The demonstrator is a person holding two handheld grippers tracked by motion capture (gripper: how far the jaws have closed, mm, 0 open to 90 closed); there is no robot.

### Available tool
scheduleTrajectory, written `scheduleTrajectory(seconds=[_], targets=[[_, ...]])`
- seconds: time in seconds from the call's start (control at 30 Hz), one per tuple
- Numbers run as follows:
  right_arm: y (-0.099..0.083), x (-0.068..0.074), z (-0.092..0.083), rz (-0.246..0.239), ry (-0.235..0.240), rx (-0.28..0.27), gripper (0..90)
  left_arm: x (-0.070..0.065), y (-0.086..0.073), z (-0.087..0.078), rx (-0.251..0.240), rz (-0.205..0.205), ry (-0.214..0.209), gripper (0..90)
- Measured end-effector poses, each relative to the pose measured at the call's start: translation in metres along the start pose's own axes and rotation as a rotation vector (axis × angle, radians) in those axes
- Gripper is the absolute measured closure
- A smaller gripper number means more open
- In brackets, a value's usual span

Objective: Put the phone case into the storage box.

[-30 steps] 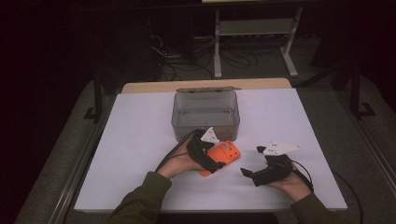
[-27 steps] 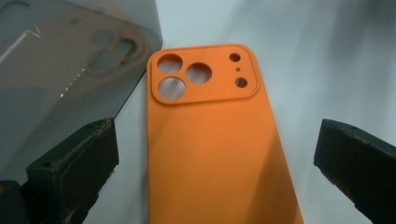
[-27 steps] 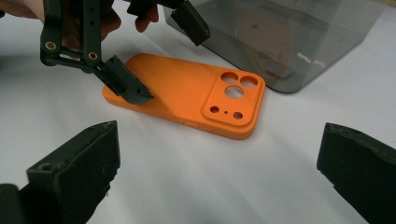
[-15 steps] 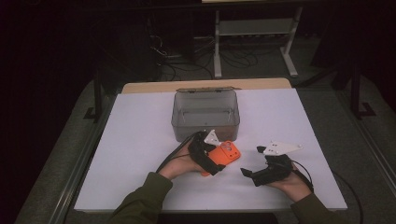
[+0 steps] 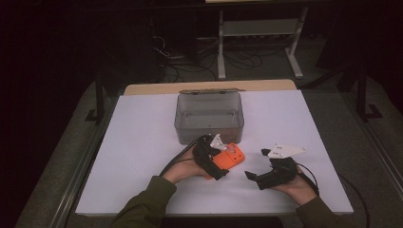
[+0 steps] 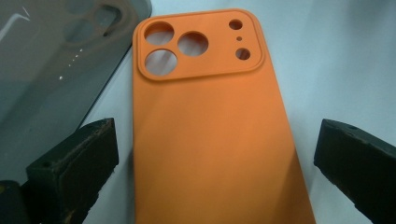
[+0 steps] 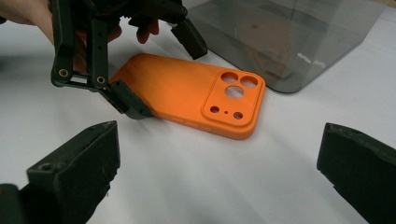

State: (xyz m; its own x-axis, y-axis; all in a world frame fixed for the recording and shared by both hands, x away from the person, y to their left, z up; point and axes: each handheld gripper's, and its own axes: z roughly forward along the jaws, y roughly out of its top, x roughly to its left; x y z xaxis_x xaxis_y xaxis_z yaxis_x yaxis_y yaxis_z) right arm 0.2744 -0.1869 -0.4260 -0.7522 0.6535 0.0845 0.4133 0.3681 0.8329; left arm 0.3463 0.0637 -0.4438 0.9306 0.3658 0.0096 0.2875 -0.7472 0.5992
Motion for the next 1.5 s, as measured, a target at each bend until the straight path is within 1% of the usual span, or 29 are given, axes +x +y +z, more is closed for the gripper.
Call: scheduleTrajectory(seconds=[0.27, 0.47, 0.57, 0.7, 0.9, 0.97, 1.07, 1.5], targets=[[0.0000, 0.0000, 0.0000, -0.001, 0.000, 0.000, 0.0, 0.0000, -0.0008, 0.0016, 0.012, -0.003, 0.003, 0.0], [0.0000, 0.0000, -0.0001, 0.000, 0.000, 0.000, 0.0, 0.0000, -0.0014, 0.0018, 0.031, -0.006, 0.004, 0.0], [0.0001, -0.0001, 0.0001, 0.000, 0.000, -0.001, 0.0, 0.0006, -0.0016, 0.0011, 0.035, -0.012, 0.003, 0.0], [0.0001, 0.0001, 0.0001, -0.002, 0.000, -0.001, 0.0, 0.0007, -0.0020, 0.0012, 0.050, -0.007, 0.009, 0.0], [0.0001, 0.0000, -0.0002, -0.001, 0.001, -0.001, 0.0, -0.0001, -0.0017, 0.0011, 0.055, -0.004, 0.011, 0.0], [0.0001, -0.0001, -0.0002, -0.001, 0.000, -0.001, 0.0, 0.0002, -0.0017, 0.0005, 0.052, -0.008, -0.004, 2.1], [0.0002, 0.0000, -0.0004, 0.000, 0.000, -0.002, 0.0, 0.0005, -0.0016, -0.0008, 0.050, -0.006, -0.007, 6.0], [0.0003, -0.0001, -0.0004, -0.001, 0.000, -0.003, 0.0, -0.0002, -0.0015, -0.0014, 0.053, -0.015, -0.002, 7.8]])
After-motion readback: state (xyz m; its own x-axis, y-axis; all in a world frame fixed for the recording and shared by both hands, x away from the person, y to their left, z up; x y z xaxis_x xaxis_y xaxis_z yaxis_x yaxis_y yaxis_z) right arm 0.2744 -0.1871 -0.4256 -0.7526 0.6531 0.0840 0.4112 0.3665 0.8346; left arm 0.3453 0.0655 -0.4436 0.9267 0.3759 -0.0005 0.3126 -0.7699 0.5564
